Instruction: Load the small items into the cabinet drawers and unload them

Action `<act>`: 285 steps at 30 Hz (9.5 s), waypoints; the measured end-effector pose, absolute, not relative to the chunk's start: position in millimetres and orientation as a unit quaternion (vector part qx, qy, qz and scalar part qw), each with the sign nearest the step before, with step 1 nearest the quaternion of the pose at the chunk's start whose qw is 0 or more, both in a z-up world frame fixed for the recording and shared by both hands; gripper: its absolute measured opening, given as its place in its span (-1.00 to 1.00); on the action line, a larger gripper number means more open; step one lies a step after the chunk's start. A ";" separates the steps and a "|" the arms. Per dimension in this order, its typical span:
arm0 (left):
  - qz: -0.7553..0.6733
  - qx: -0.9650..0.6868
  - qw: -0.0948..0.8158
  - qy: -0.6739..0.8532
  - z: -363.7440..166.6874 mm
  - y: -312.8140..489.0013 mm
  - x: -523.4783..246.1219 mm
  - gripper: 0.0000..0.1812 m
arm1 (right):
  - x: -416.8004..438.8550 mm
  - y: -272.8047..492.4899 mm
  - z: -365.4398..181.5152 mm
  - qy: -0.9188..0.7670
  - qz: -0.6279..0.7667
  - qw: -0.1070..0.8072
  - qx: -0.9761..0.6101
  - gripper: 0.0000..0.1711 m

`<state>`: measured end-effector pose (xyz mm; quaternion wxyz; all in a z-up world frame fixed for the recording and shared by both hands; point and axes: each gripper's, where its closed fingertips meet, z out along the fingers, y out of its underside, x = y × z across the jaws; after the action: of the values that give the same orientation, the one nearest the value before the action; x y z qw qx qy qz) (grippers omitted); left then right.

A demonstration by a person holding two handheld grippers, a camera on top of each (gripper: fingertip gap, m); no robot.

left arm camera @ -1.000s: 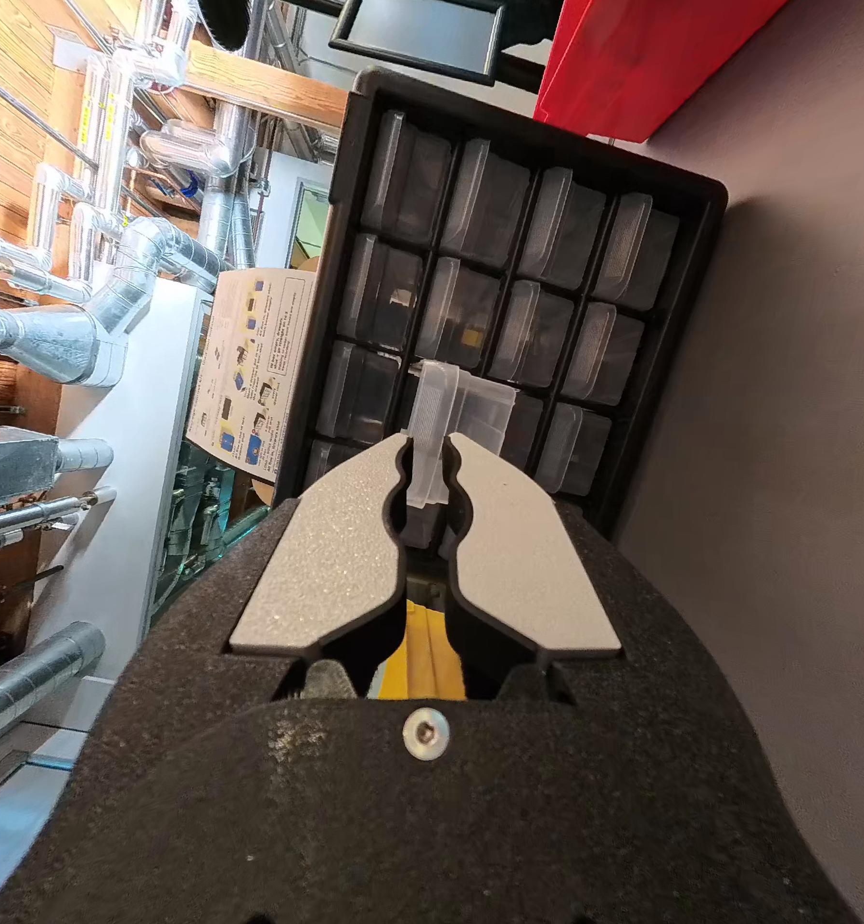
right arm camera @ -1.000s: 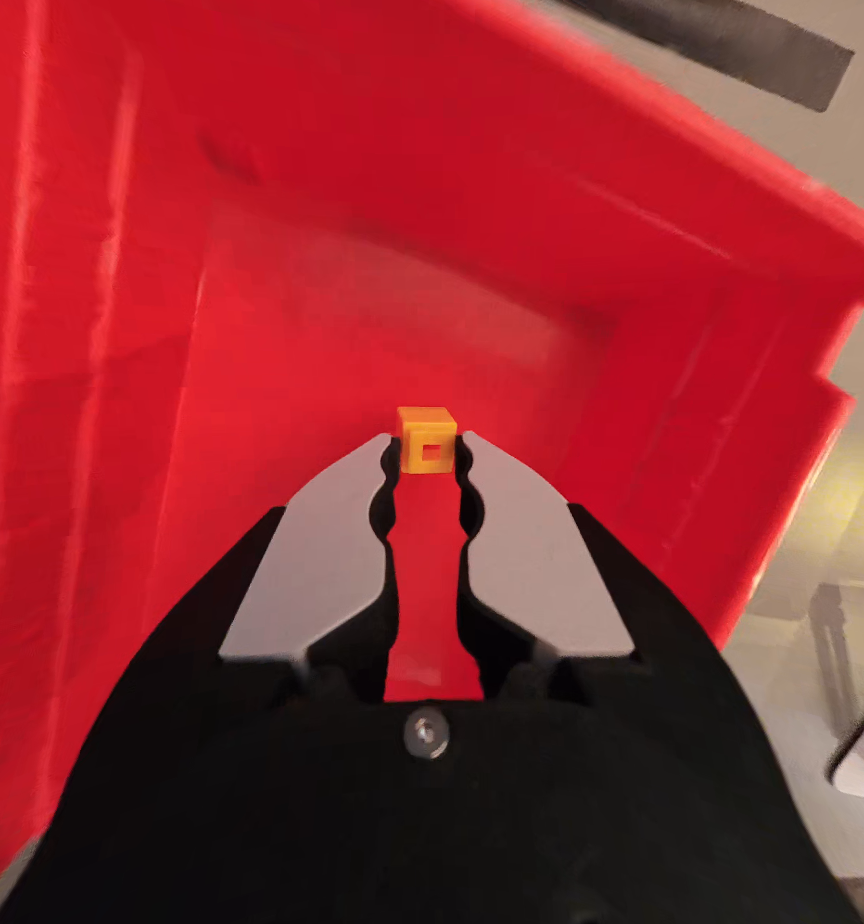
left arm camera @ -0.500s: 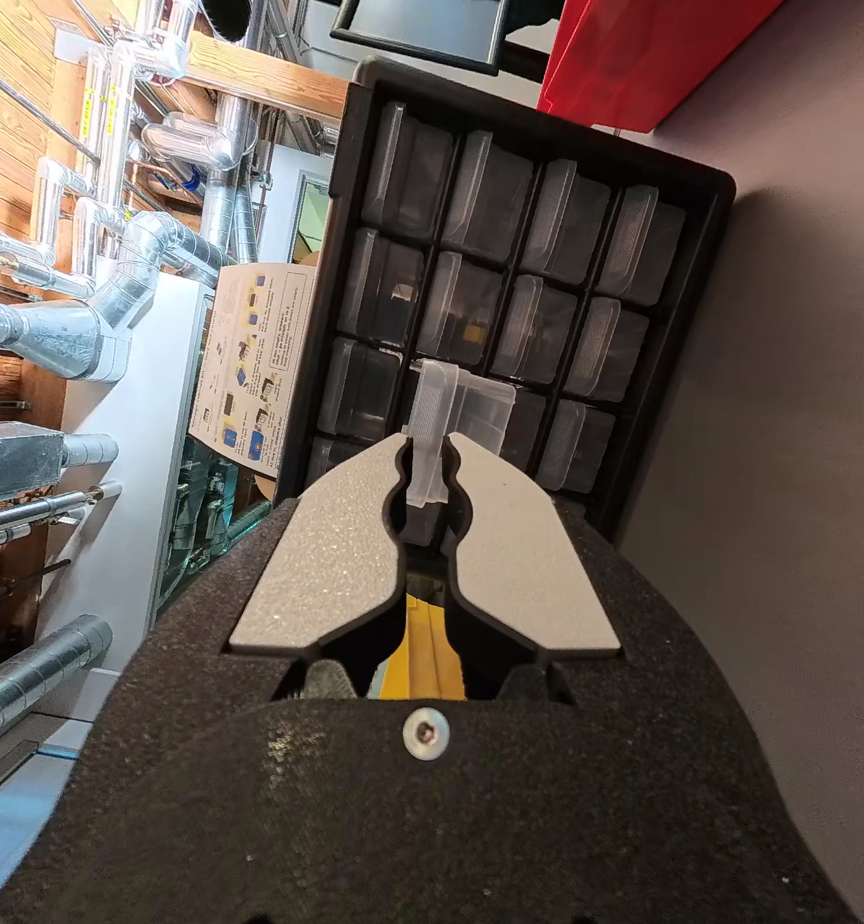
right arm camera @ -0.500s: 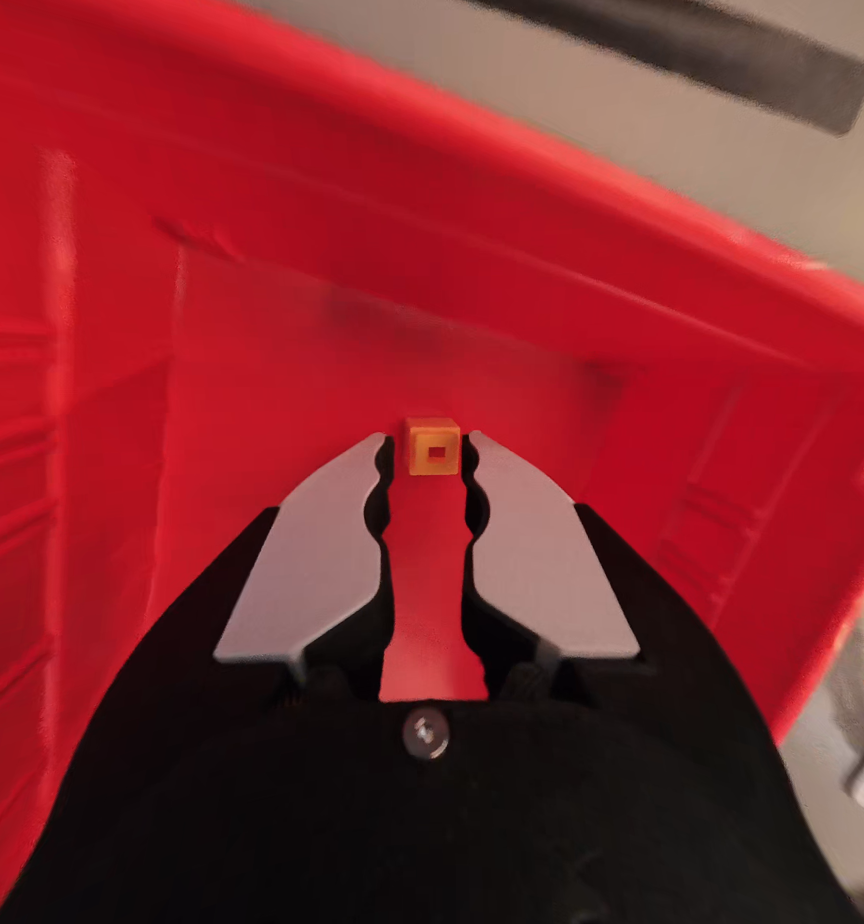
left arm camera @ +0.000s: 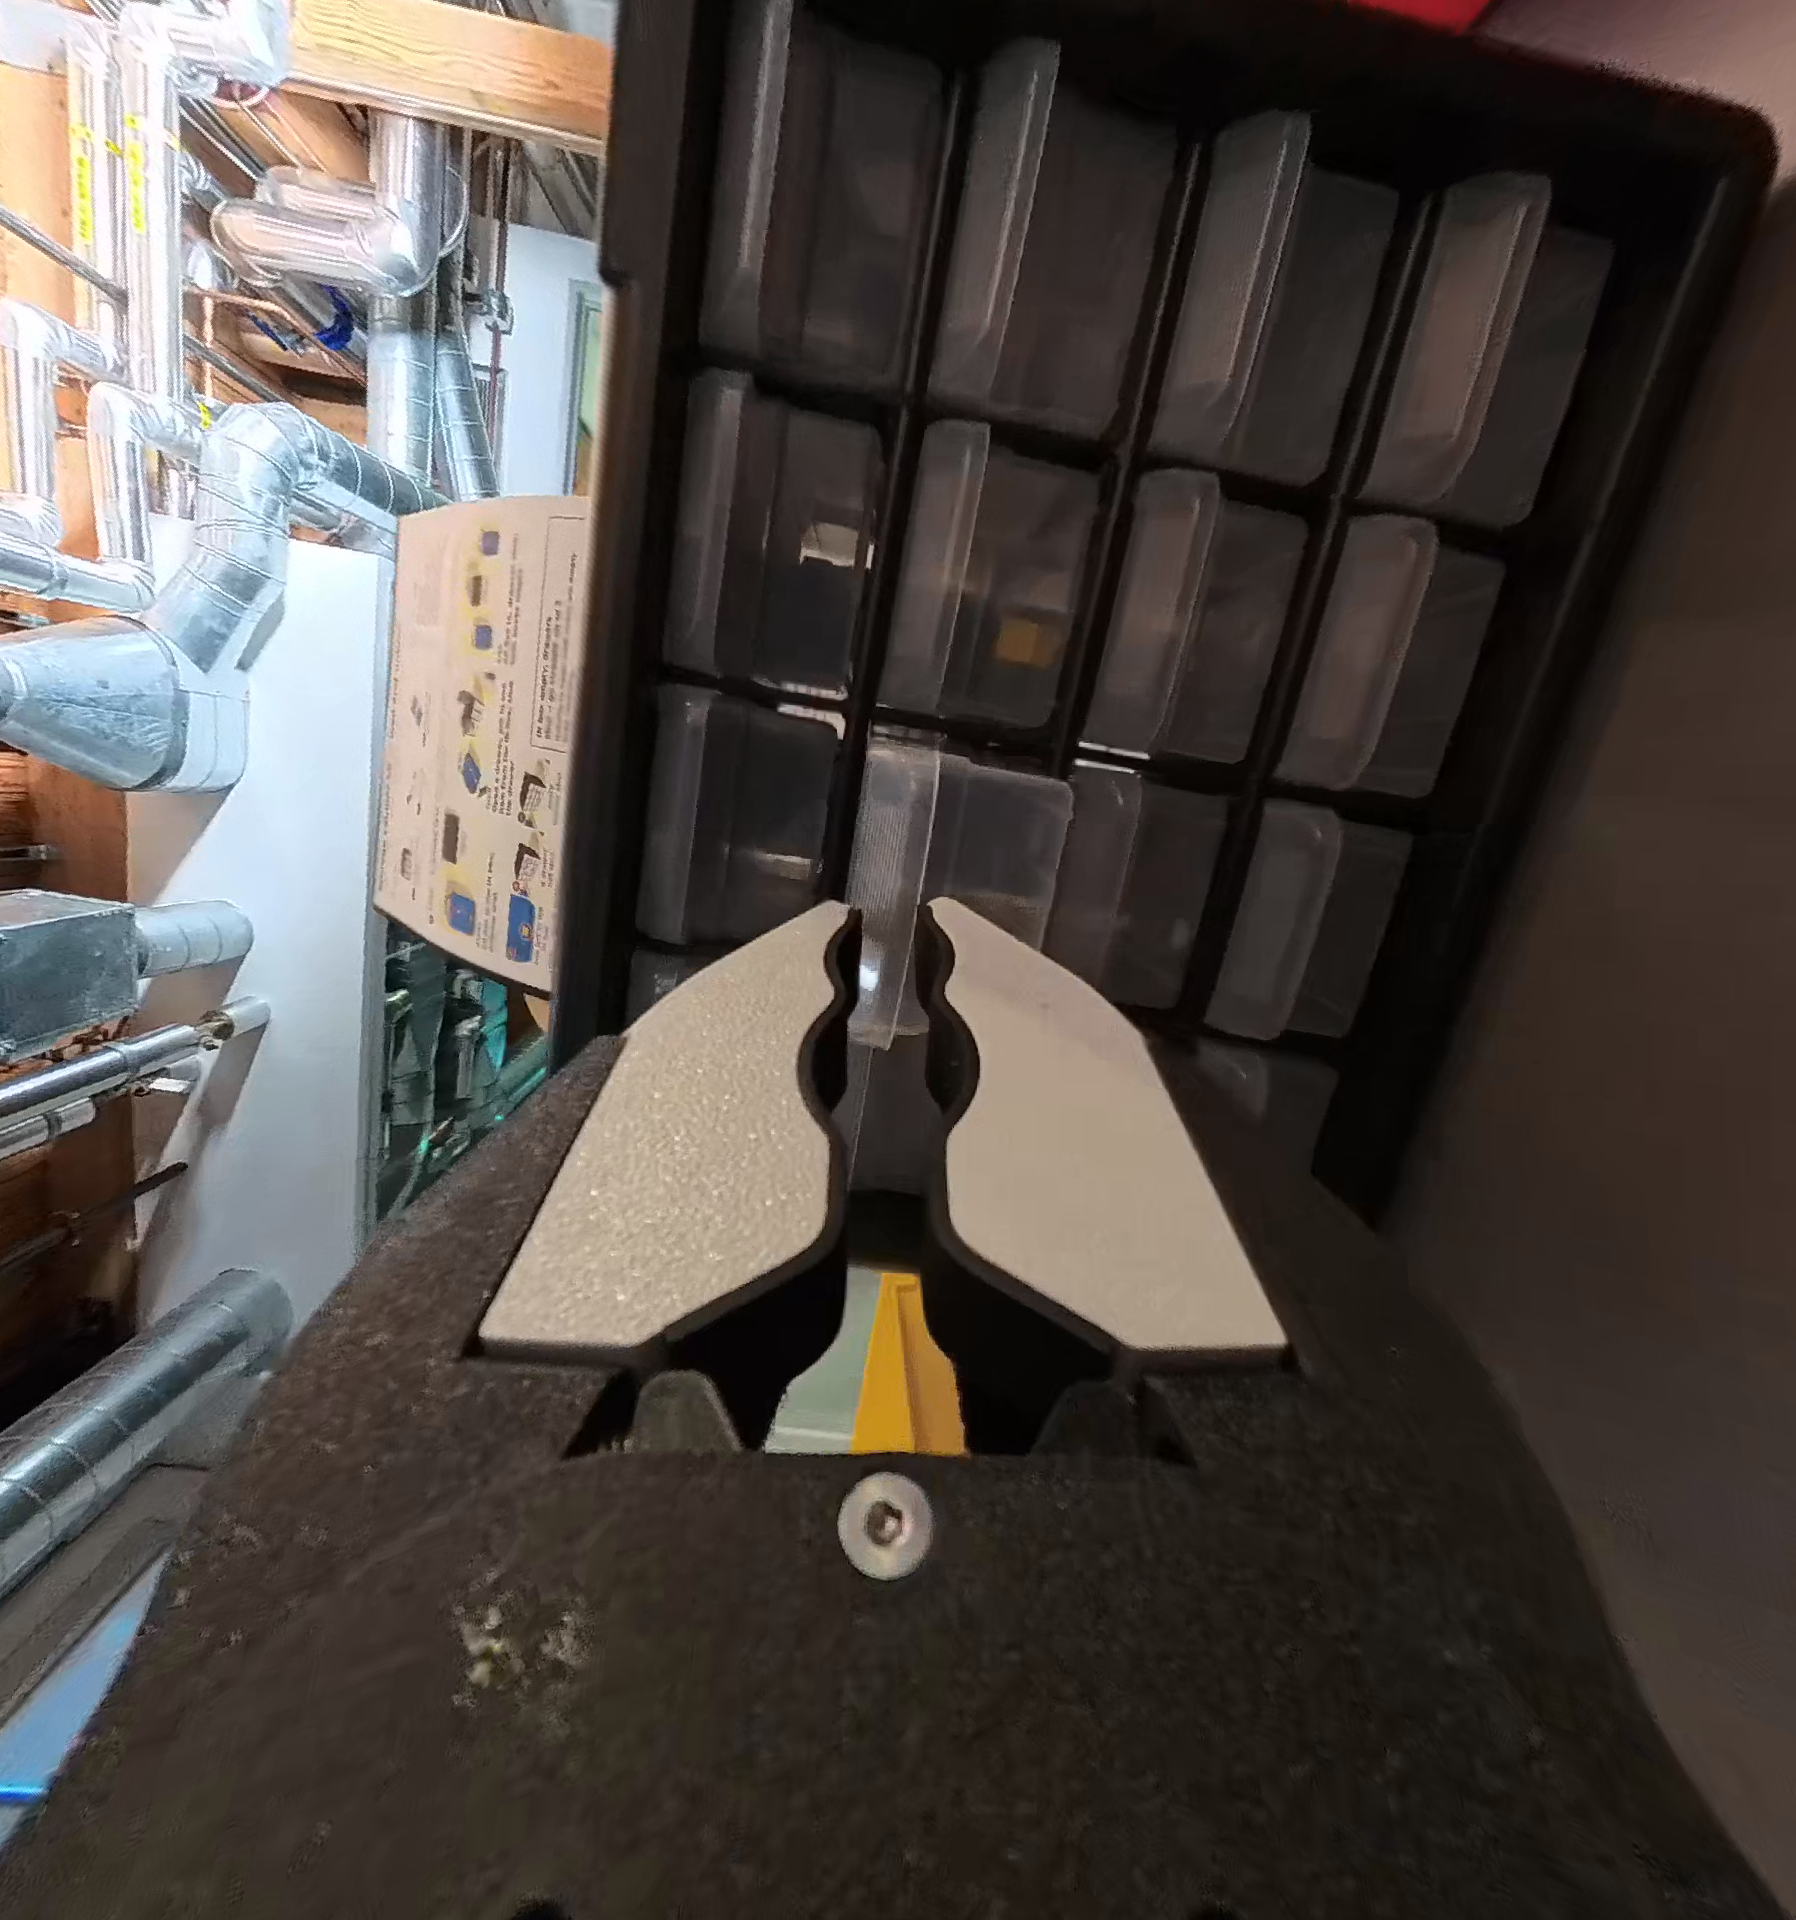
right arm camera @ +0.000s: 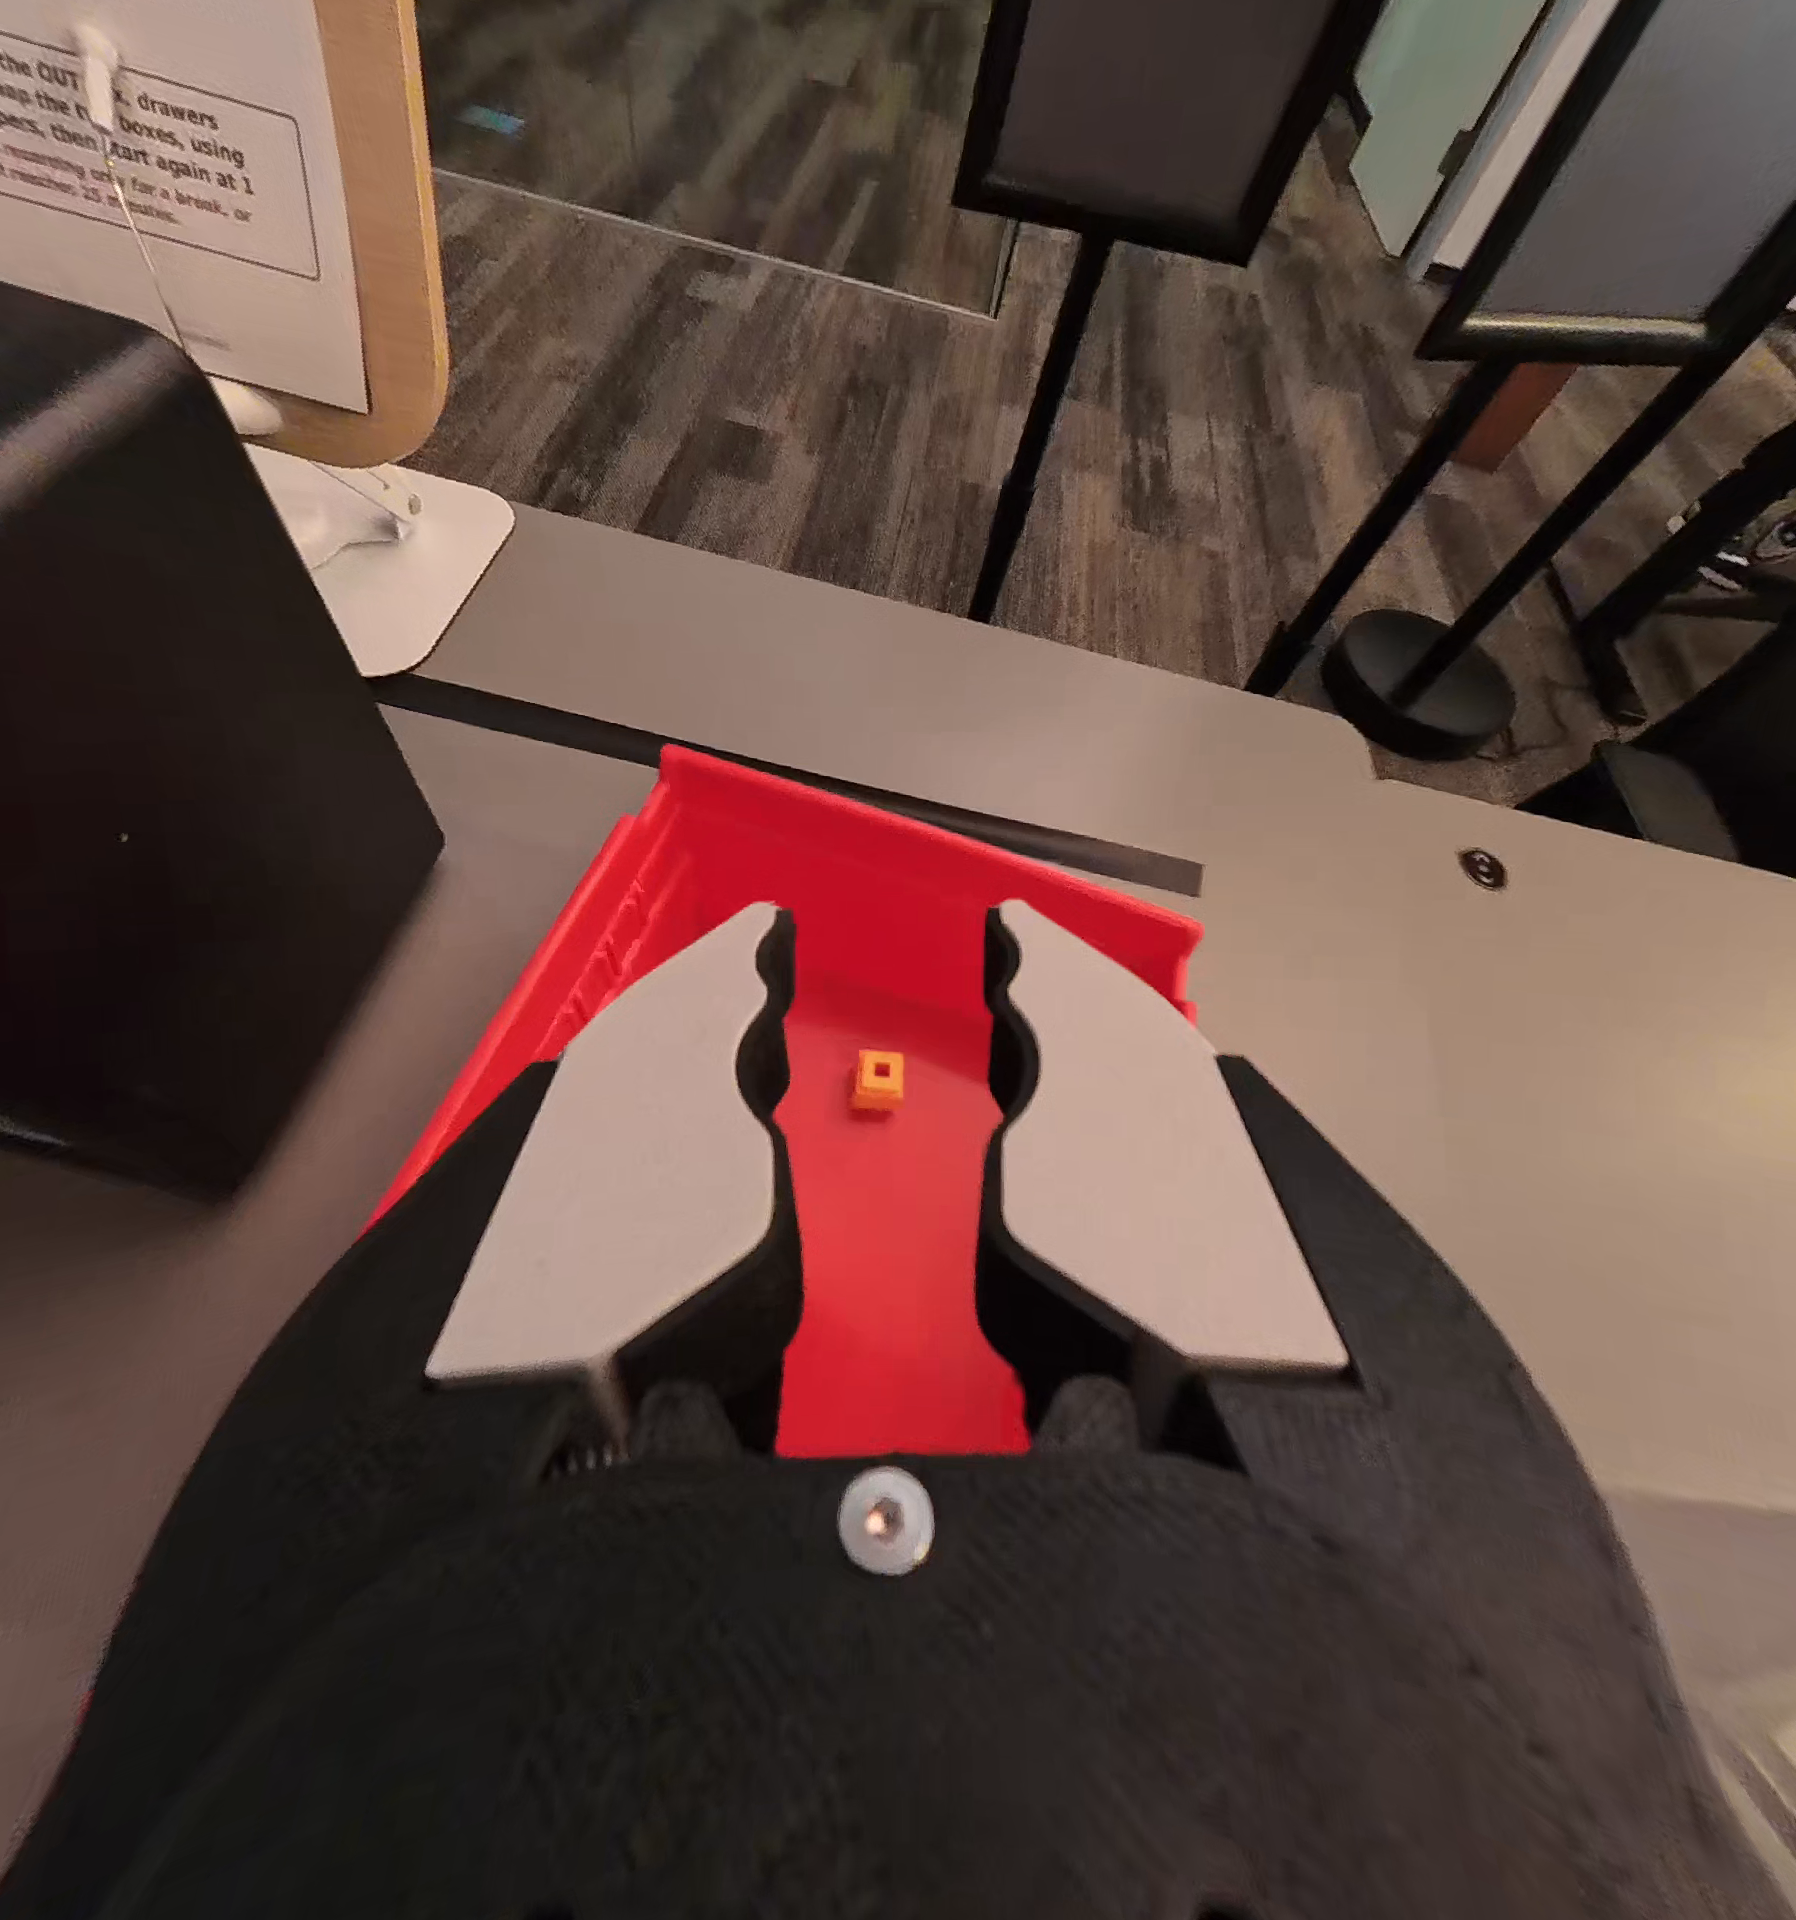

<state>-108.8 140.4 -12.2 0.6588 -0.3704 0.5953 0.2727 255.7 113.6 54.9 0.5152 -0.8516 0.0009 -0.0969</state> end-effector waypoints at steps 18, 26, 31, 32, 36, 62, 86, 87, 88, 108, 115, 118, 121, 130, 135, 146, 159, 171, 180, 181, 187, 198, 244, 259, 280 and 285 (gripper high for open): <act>0.290 -0.421 0.638 0.576 -20.0 172.4 -94.9 -0.72 | 259.3 96.6 70.3 -0.001 -0.063 0.554 -0.830 -0.58; 0.265 -0.377 0.657 0.596 1.7 144.3 -59.7 -0.65 | 255.3 89.3 78.6 0.002 -0.049 0.568 -0.822 -0.58; 0.293 -0.367 0.648 0.599 -9.7 157.8 -42.3 -0.73 | 244.3 88.2 85.4 -0.019 -0.057 0.570 -0.819 -0.58; 0.299 -0.362 0.651 0.596 -9.4 159.6 -42.2 -0.78 | 240.9 87.7 88.4 -0.023 -0.054 0.574 -0.817 -0.58; 0.299 -0.342 0.664 0.593 -9.9 159.8 -40.9 -0.82 | 227.1 86.1 101.0 -0.043 -0.055 0.586 -0.808 -0.58; 0.299 -0.296 0.686 0.593 -16.4 76.3 -73.5 -0.89 | -57.8 119.9 -29.5 -0.574 -0.049 0.137 -0.806 -0.70; 0.289 -0.293 0.686 0.600 -19.8 69.7 -75.4 -0.89 | -68.2 114.7 -5.5 -0.583 -0.030 0.179 -0.792 -0.86; 0.290 -0.292 0.686 0.600 -19.8 70.4 -75.5 -0.89 | -65.4 114.3 9.7 -0.572 -0.023 0.227 -0.788 -0.86; 0.290 -0.291 0.687 0.599 -19.8 70.6 -75.3 -0.89 | -59.9 111.3 25.1 -0.558 -0.013 0.275 -0.783 -0.86; 0.345 -0.331 0.654 0.587 -13.1 155.4 -45.0 -0.89 | 258.8 107.2 -139.9 -0.013 0.016 0.126 -0.992 -0.86; 0.360 -0.329 0.647 0.586 -12.5 161.4 -42.0 -0.89 | 270.6 108.9 -158.9 -0.011 -0.007 0.101 -0.995 -0.86; 0.352 -0.337 0.651 0.582 -13.5 160.9 -42.7 -0.88 | 268.0 114.2 -156.4 -0.014 0.015 0.128 -0.992 -0.68; 0.345 -0.354 0.650 0.578 -13.6 158.2 -50.8 -0.65 | 266.6 115.7 -145.3 -0.021 0.028 0.161 -0.986 -0.62; 0.314 -0.412 0.604 0.605 -29.1 167.1 -113.4 -0.64 | 258.0 120.0 -73.3 -0.062 -0.018 0.274 -0.960 -0.61; 0.326 -0.348 0.623 0.620 -51.3 161.7 -108.2 -0.79 | 229.5 124.8 -18.2 -0.094 -0.051 0.347 -0.932 -0.61; 0.334 -0.357 0.627 0.606 -58.9 178.7 -100.8 -0.88 | 100.2 110.1 71.2 -0.236 -0.022 0.471 -0.850 -0.63; 0.325 -0.340 0.629 0.619 -58.6 121.0 -117.5 -0.89 | -76.1 104.3 6.7 -0.462 0.075 0.381 -0.798 -0.71; 0.291 -0.367 0.635 0.615 -61.9 95.8 -134.4 -0.88 | -122.2 130.7 -62.4 -0.483 0.016 0.177 -0.857 -0.82; 0.271 -0.365 0.636 0.624 -60.0 90.9 -131.2 -0.87 | -119.0 139.1 -82.8 -0.438 -0.048 0.076 -0.894 -0.88; 0.266 -0.368 0.637 0.623 -60.0 90.8 -131.5 -0.87 | -117.8 138.5 -82.9 -0.442 -0.061 0.068 -0.892 -0.88; 0.270 -0.364 0.627 0.633 -64.2 87.5 -131.1 -0.87 | -112.5 136.2 -85.2 -0.456 -0.099 0.035 -0.884 -0.88; 0.271 -0.363 0.626 0.635 -63.4 86.5 -130.5 -0.87 | -113.2 138.4 -78.5 -0.466 -0.081 0.054 -0.880 -0.98; 0.271 -0.368 0.612 0.646 -66.8 84.9 -130.6 -0.87 | -126.2 128.2 -73.5 -0.620 0.012 0.149 -0.770 -0.76; 0.269 -0.369 0.609 0.649 -68.1 84.8 -130.7 -0.86 | -125.4 138.9 -87.5 -0.655 -0.066 0.090 -0.747 -0.86; 0.274 -0.372 0.611 0.643 -67.6 86.6 -130.6 -0.86 | 113.7 106.2 36.0 -0.322 -0.086 0.422 -0.843 -0.86; 0.279 -0.368 0.618 0.636 -67.4 87.6 -127.1 -0.87 | 219.3 96.7 -63.5 -0.152 -0.056 0.240 -0.957 -0.86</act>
<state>-127.1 87.6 -67.4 0.6181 -0.3682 0.6358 0.2795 219.3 96.7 -63.5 0.2399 -0.9572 -0.1516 -0.0562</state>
